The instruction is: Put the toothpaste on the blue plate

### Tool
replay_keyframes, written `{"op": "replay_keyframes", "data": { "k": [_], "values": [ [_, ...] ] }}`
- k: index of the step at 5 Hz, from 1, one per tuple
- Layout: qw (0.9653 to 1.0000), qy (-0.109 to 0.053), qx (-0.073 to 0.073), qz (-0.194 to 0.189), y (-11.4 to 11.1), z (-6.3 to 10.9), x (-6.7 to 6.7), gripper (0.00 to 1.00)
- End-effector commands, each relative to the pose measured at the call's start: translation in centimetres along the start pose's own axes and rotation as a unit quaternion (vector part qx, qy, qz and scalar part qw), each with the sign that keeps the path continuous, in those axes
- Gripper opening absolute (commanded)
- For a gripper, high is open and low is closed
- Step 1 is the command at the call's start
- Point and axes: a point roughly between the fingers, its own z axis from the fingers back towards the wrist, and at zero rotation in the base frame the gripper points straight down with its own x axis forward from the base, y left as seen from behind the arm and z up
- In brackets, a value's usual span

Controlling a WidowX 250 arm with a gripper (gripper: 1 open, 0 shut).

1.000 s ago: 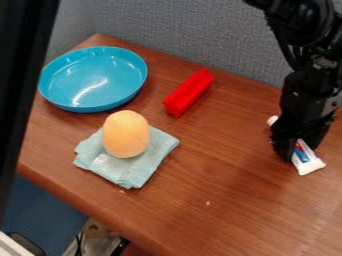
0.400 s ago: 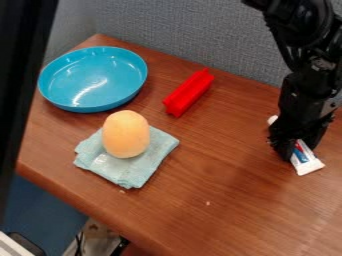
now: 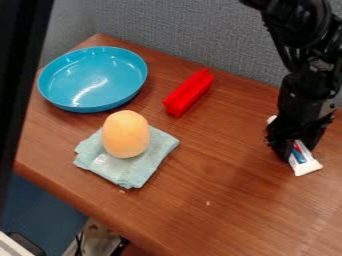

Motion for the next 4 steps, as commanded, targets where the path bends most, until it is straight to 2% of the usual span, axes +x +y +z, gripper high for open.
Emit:
{"op": "replay_keyframes", "data": {
  "k": [1, 4],
  "values": [
    [0.9995, -0.014, -0.026, -0.006, -0.36, 2.38, 0.63, 0.00],
    [0.9993, -0.017, -0.026, -0.020, 0.08, 2.65, 0.82, 0.00]
  ]
}}
